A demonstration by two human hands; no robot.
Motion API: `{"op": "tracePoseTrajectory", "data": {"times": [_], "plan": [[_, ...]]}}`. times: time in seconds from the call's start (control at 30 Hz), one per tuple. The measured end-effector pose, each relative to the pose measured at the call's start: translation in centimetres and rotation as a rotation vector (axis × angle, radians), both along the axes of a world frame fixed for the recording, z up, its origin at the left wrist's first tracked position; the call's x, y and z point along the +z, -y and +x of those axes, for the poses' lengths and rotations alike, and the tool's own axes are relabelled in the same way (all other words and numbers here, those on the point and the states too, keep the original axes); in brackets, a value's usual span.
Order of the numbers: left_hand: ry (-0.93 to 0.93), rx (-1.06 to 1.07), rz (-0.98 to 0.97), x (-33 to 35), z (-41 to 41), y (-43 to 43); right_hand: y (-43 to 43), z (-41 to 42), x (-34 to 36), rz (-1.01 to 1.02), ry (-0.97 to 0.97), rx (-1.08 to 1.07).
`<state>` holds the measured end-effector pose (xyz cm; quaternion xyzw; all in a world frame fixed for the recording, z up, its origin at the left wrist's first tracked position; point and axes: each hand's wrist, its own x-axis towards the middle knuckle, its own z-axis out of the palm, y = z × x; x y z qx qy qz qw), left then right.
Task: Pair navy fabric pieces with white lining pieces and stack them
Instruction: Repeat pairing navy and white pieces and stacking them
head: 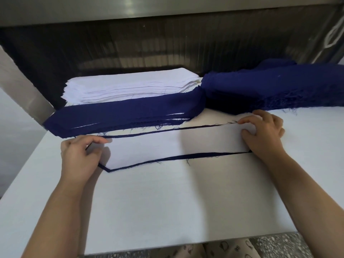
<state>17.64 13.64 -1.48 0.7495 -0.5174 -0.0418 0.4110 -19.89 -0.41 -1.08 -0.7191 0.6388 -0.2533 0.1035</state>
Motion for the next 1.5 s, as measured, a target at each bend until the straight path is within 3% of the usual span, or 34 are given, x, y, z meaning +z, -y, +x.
{"op": "tracePoseTrajectory", "data": {"times": [0.17, 0.33, 0.47, 0.7, 0.8, 1.07, 1.2, 1.5], "plan": [[0.072, 0.111, 0.044, 0.2, -1.5, 0.9, 0.4, 1.1, 0.9, -0.096, -0.003, 0.077], [0.265, 0.023, 0.040, 1.8, -4.2, 3.5, 1.8, 2.0, 2.6, -0.221, 0.098, -0.017], [0.274, -0.019, 0.007, 2.9, -7.1, 7.1, 3.2, 3.0, 4.3, -0.353, 0.079, 0.051], [0.165, -0.081, 0.023, 3.2, -12.2, 14.0, 7.0, 4.2, 5.7, -0.176, -0.169, 0.112], [0.118, -0.102, 0.040, 3.0, -14.2, 15.7, 7.7, 4.1, 6.2, -0.171, -0.178, 0.135], [0.073, -0.196, 0.037, 3.1, -18.5, 17.7, 9.1, 2.9, 7.7, -0.028, -0.063, 0.134], [0.068, -0.236, 0.056, 3.9, -19.4, 18.5, 9.2, 2.5, 7.4, -0.037, 0.073, 0.064], [-0.047, -0.408, -0.092, 6.2, -22.0, 18.8, 9.0, 2.3, 6.5, -0.133, 0.461, 0.047]]}}
